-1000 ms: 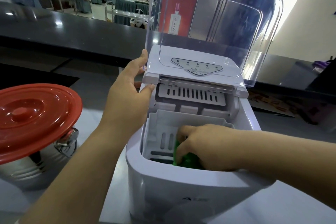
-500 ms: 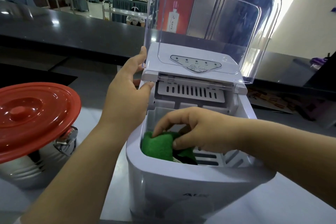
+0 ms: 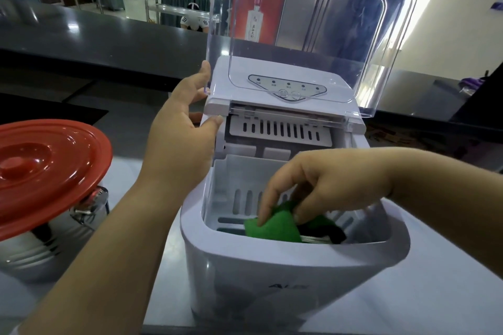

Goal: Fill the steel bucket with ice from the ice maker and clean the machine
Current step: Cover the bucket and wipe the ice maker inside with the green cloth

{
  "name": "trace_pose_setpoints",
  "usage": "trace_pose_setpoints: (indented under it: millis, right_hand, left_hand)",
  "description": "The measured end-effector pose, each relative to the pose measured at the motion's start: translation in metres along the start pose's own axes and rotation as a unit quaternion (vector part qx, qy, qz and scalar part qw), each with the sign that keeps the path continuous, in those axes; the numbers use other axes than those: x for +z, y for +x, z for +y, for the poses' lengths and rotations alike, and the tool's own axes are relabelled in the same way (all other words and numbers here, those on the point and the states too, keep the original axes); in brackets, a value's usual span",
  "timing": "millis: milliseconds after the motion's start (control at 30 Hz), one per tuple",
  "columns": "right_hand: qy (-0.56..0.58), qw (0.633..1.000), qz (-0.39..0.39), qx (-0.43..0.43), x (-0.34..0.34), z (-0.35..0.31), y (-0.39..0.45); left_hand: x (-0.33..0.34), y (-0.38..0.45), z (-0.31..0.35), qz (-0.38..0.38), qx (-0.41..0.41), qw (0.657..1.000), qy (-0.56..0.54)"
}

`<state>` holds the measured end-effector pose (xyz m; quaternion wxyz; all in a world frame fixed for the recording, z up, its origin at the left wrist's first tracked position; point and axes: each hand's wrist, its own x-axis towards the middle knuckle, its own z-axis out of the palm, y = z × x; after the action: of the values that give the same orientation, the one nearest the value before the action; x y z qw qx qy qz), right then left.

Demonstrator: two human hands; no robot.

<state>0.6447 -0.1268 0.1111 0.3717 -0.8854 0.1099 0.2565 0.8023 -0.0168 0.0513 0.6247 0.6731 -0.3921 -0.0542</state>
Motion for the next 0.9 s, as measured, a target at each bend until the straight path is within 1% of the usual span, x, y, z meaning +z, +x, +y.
trace_pose_setpoints:
  millis: [100, 167, 233, 333, 433, 500, 567, 633, 700, 767, 833, 900]
  right_hand:
    - [0.036, 0.998, 0.031, -0.031, 0.009, -0.004, 0.011]
    - [0.039, 0.998, 0.032, -0.024, 0.01, -0.006, 0.012]
    - [0.018, 1.0, 0.024, -0.004, 0.008, -0.007, 0.007]
    - [-0.071, 0.996, -0.004, 0.052, 0.004, -0.007, -0.003]
    - [-0.165, 0.978, -0.043, 0.119, 0.003, -0.01, -0.013]
    - [-0.218, 0.964, -0.052, 0.139, 0.005, -0.013, -0.018]
    - [-0.292, 0.944, -0.064, 0.14, 0.009, -0.015, -0.022]
    - [-0.375, 0.914, -0.078, 0.132, 0.013, -0.015, -0.024]
    - [-0.433, 0.886, -0.084, 0.144, 0.017, -0.013, -0.023]
    - [-0.493, 0.852, -0.076, 0.16, 0.019, -0.012, -0.019]
    - [-0.561, 0.812, -0.055, 0.154, 0.019, -0.009, -0.013]
    - [-0.601, 0.785, -0.031, 0.149, 0.013, -0.007, -0.01]
  left_hand:
    - [0.0, 0.0, 0.0, 0.006, 0.003, 1.0, 0.004]
    - [0.0, 0.0, -0.001, 0.005, 0.002, 1.0, 0.006]
    - [0.0, 0.0, 0.0, 0.001, 0.004, 1.0, 0.006]
    - [0.0, 0.0, 0.001, -0.004, 0.003, 1.0, 0.002]
    - [0.0, 0.0, 0.0, -0.009, 0.0, 1.0, 0.0]
    - [0.0, 0.0, 0.0, -0.008, 0.0, 1.0, -0.004]
    - [0.0, 0.0, 0.0, -0.006, 0.002, 1.0, -0.005]
    - [0.0, 0.0, 0.0, -0.004, 0.001, 1.0, -0.005]
    - [0.0, 0.0, -0.001, -0.006, -0.002, 1.0, 0.0]
    - [0.001, 0.0, -0.001, -0.007, -0.003, 1.0, 0.003]
    - [0.001, 0.0, -0.001, -0.008, -0.003, 1.0, 0.001]
    - [0.0, 0.0, -0.001, -0.008, -0.005, 1.0, -0.001]
